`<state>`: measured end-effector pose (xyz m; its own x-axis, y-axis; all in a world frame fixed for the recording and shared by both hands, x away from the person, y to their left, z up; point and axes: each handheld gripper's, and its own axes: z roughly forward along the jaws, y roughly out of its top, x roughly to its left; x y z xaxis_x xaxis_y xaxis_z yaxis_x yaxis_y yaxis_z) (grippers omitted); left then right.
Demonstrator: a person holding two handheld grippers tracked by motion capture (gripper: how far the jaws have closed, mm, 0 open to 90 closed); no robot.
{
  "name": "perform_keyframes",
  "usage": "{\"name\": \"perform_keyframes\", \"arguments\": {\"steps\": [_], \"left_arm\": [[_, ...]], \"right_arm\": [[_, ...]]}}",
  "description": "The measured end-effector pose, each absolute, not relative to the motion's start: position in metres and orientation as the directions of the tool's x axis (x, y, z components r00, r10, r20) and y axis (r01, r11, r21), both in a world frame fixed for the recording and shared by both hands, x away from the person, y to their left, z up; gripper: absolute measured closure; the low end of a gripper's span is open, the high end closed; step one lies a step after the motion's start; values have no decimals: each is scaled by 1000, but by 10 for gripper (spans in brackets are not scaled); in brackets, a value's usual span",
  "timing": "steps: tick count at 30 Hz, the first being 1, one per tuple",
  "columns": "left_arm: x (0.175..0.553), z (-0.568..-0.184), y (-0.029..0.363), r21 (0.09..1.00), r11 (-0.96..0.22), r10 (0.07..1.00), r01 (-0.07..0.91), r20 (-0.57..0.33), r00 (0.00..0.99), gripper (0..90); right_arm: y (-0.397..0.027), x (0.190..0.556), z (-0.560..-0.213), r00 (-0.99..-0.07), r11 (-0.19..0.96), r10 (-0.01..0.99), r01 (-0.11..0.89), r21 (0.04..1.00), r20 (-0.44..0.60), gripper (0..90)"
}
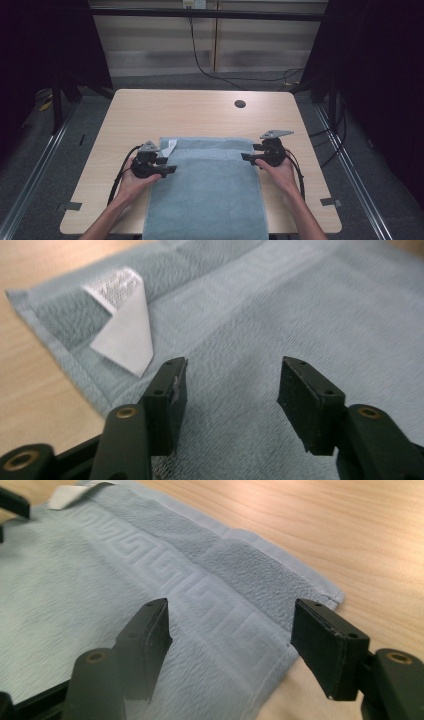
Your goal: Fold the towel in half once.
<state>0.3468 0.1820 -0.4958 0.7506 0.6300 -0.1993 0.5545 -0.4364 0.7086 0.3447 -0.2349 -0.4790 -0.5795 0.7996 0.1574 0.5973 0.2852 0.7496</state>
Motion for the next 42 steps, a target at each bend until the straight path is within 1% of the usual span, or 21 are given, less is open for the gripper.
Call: {"name": "perform_keyframes", "arguments": {"steps": [1,4,8,10,13,16,17,20,21,22,23,25,26,27,28,29,30,33,36,39,42], "left_arm": [[347,-500,183,706,-434,635,559,-200,746,438],[345,-502,185,719,-435,625,542,-193,757,436],[342,-505,184,736,-420,626,531,-188,756,420],[341,-506,185,742,-420,626,522,-179,759,412],[342,-506,187,739,-400,620,542,-217,754,412],[340,-506,189,742,-401,611,536,-219,761,414],[340,-506,189,741,-406,606,535,-219,764,414],[334,-505,188,738,-437,587,514,-199,785,401],[333,-504,188,730,-449,584,515,-197,788,392],[332,-503,188,721,-448,583,528,-213,784,391],[332,-502,189,714,-441,583,543,-233,779,386],[334,-500,191,708,-416,587,571,-270,763,385],[334,-500,191,708,-416,587,571,-270,763,367],[339,-497,193,719,-395,603,572,-266,752,351],[342,-494,196,735,-372,622,566,-256,740,356],[342,-494,196,735,-372,622,566,-256,740,360],[351,-490,198,738,-342,642,581,-268,718,337],[371,-487,201,757,-310,685,575,-242,687,343],[386,-496,197,750,-308,710,585,-228,666,336],[393,-506,195,720,-290,734,631,-256,630,331],[391,-505,196,729,-291,739,619,-239,630,346]], "right_arm": [[-233,356,-484,-571,298,807,615,730,152,294],[-233,370,-491,-555,293,819,626,723,149,284],[-232,383,-498,-539,305,834,629,715,118,275],[-232,387,-501,-537,301,835,631,715,123,263],[-230,389,-507,-543,305,830,633,711,126,245],[-227,387,-508,-548,310,828,625,716,119,213],[-226,385,-509,-544,313,832,624,716,110,214],[-219,378,-511,-561,376,827,587,717,26,219],[-218,376,-511,-558,371,829,595,713,34,226],[-218,375,-510,-564,378,825,592,712,31,250],[-218,374,-509,-561,375,827,596,710,33,298],[-218,370,-508,-571,377,820,588,716,37,439],[-218,370,-508,-571,377,820,588,716,37,439],[-218,366,-507,-581,377,812,582,721,44,542],[-218,365,-507,-586,376,809,578,724,48,583],[-218,365,-507,-586,376,809,578,724,48,583],[-220,362,-506,-591,364,803,591,720,79,724],[-223,359,-507,-604,362,792,582,728,90,804],[-224,356,-508,-607,357,789,581,731,97,831],[-224,354,-508,-608,356,788,583,730,102,831],[-224,353,-508,-609,356,787,579,733,98,831]]}}
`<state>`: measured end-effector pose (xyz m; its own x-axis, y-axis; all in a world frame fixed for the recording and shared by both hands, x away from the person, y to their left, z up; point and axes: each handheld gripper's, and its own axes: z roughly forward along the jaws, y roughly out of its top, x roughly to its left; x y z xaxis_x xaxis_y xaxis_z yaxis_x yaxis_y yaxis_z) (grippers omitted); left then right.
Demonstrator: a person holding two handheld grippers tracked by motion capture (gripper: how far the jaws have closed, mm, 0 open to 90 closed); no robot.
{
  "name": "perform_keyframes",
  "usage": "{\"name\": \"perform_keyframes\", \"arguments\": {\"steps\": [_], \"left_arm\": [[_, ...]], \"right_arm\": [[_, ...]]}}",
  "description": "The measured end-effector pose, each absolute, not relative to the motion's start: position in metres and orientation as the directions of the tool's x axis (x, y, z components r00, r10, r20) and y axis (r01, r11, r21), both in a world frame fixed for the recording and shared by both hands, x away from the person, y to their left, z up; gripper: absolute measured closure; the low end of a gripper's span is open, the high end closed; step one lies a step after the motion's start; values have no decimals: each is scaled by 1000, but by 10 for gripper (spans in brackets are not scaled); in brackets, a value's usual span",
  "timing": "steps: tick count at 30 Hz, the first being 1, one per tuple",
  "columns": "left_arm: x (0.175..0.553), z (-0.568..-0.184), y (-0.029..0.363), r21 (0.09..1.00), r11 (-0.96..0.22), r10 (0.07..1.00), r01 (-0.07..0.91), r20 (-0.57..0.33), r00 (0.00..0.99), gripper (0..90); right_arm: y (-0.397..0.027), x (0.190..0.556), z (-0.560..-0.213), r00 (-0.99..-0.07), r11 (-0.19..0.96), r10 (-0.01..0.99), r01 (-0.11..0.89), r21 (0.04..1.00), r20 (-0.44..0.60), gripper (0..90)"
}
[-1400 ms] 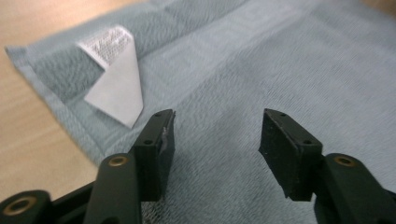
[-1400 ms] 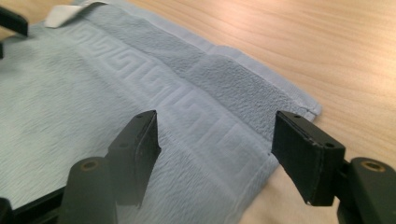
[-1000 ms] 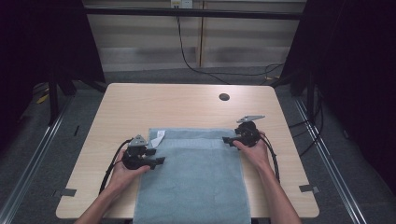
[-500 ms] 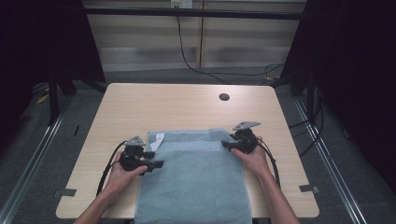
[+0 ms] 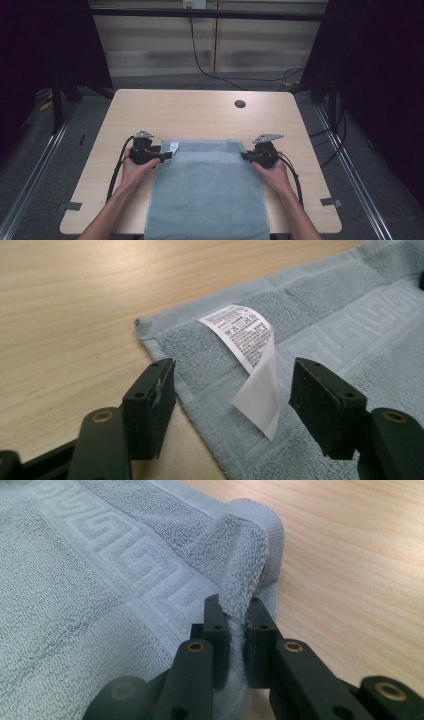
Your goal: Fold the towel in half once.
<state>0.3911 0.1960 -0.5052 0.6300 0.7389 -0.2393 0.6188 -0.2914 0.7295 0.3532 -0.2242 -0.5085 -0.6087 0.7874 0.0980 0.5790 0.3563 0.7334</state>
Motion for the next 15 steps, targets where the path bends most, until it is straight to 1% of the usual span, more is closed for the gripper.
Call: {"name": "perform_keyframes", "arguments": {"steps": [4,9,12,13,15], "left_arm": [[389,-508,189,744,-347,724,570,-174,668,340],[388,-509,185,751,-362,696,552,-176,696,330],[385,-509,178,751,-415,672,514,-128,729,329],[385,-508,176,746,-436,663,504,-113,740,350],[383,-508,172,752,-441,650,490,-109,752,474]], "right_arm": [[-224,353,-509,-605,349,790,578,738,101,830],[-223,352,-509,-600,350,794,582,734,97,828],[-224,353,-509,-599,340,793,584,737,109,827],[-223,353,-509,-599,338,793,584,738,111,827],[-222,353,-509,-597,336,795,584,739,110,827]]}}
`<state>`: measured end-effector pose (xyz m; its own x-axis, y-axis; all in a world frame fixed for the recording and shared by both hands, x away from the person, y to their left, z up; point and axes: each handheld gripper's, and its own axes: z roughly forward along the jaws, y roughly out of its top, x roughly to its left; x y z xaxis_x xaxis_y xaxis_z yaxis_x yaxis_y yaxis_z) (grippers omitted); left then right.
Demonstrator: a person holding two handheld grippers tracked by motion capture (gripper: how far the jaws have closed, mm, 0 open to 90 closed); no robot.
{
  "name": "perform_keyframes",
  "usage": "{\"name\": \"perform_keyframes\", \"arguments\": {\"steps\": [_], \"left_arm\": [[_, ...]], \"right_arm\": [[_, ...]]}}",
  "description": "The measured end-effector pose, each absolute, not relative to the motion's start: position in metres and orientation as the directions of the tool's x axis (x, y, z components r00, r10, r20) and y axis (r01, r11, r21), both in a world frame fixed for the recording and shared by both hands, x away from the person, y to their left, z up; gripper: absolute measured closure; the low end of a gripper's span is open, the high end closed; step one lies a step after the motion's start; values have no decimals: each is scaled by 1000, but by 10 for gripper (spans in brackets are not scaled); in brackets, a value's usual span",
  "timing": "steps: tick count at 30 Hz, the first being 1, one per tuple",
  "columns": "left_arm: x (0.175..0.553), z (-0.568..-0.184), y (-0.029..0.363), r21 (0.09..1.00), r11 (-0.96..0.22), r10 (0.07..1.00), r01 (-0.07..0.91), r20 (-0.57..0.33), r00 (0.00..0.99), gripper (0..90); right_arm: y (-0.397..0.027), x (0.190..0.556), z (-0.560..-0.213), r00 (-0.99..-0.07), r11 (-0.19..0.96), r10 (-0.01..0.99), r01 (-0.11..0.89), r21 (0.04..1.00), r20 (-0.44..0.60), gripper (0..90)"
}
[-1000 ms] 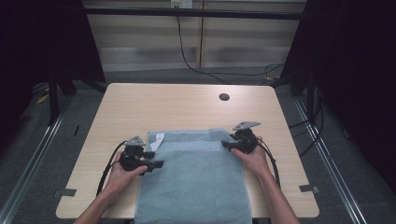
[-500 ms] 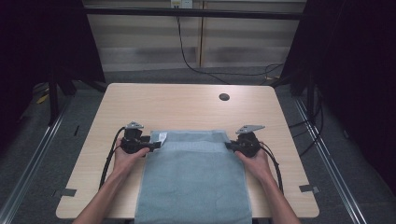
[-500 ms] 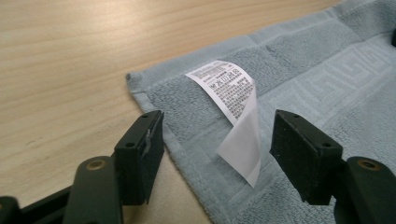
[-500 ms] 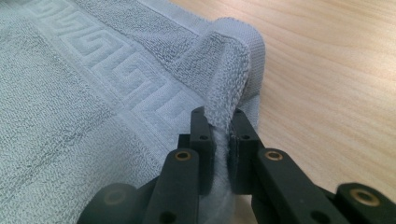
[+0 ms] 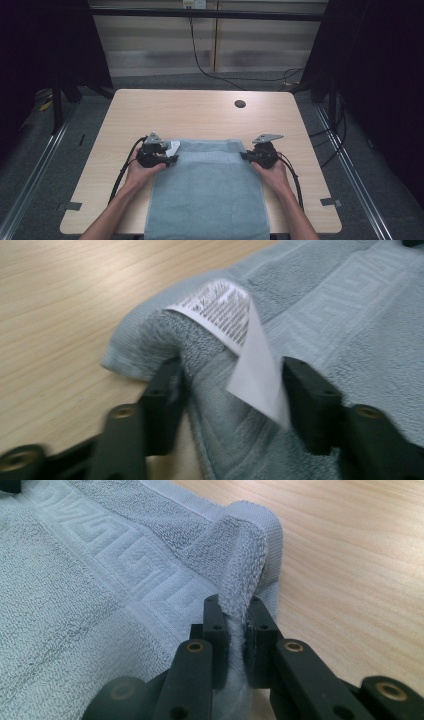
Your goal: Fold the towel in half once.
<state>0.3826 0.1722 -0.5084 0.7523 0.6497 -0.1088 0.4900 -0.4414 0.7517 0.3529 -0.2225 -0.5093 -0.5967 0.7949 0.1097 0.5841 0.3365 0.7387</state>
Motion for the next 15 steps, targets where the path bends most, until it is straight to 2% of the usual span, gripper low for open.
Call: {"name": "perform_keyframes", "arguments": {"steps": [3,5,7,10,15], "left_arm": [[380,-507,169,746,-469,635,474,-88,767,619],[379,-507,168,745,-468,617,475,-110,779,739],[379,-508,169,745,-450,615,493,-143,776,802],[380,-509,170,745,-430,611,511,-176,772,827],[381,-498,184,781,-317,601,538,-274,751,833]], "right_arm": [[-222,353,-509,-596,337,795,586,737,110,827],[-221,352,-509,-593,333,797,589,737,113,827],[-221,353,-510,-595,327,795,589,739,122,828],[-221,354,-510,-594,320,793,595,737,135,828],[-222,353,-503,-594,282,785,594,753,175,834]]}}
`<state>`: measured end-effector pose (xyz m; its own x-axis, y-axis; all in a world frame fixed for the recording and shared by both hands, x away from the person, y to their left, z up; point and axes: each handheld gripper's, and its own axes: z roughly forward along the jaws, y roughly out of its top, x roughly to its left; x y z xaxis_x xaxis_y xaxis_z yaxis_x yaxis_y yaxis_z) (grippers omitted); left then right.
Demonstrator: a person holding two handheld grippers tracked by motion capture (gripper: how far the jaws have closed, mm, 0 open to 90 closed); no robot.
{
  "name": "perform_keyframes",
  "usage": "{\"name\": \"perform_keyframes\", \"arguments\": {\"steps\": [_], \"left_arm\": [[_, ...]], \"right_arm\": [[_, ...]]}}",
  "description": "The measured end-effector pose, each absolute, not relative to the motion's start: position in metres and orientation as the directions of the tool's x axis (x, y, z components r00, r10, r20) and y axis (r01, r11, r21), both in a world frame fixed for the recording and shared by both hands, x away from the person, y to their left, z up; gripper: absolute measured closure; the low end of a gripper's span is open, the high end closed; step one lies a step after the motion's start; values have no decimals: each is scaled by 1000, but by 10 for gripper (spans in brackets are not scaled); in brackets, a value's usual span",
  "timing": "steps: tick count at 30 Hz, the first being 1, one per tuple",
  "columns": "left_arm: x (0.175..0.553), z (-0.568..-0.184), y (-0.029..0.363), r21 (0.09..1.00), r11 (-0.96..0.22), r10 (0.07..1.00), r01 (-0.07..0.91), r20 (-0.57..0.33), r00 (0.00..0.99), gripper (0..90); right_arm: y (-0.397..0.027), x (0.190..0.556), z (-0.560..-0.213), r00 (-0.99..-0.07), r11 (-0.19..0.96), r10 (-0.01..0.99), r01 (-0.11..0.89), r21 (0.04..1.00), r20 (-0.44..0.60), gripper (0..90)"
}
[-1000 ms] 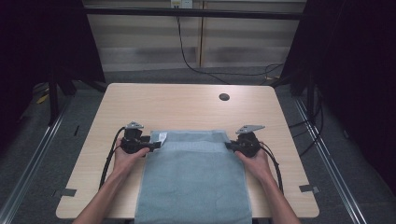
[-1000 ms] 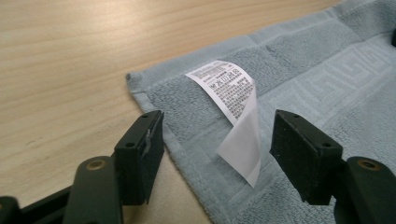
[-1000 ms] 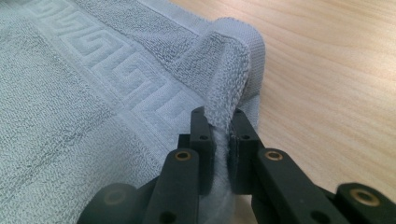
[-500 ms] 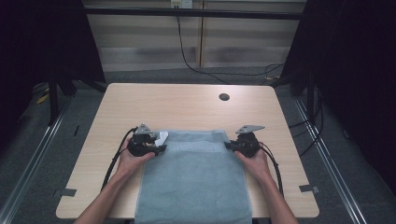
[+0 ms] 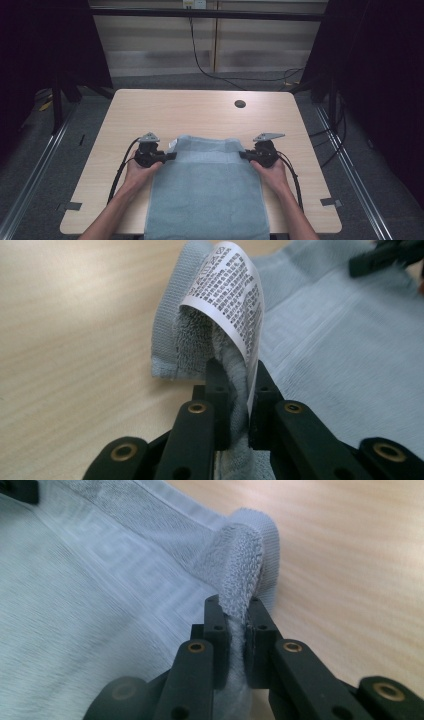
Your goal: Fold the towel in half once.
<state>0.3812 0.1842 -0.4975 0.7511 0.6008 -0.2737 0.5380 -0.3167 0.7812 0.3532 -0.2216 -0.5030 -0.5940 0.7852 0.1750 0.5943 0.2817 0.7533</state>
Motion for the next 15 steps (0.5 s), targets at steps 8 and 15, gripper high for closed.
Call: {"name": "perform_keyframes", "arguments": {"steps": [8,15], "left_arm": [[386,-470,184,833,-237,596,499,-281,752,834],[391,-444,187,863,-247,594,441,-224,772,829]], "right_arm": [[-221,358,-470,-613,198,761,532,823,213,838],[-237,361,-438,-628,156,749,476,865,211,838]]}}
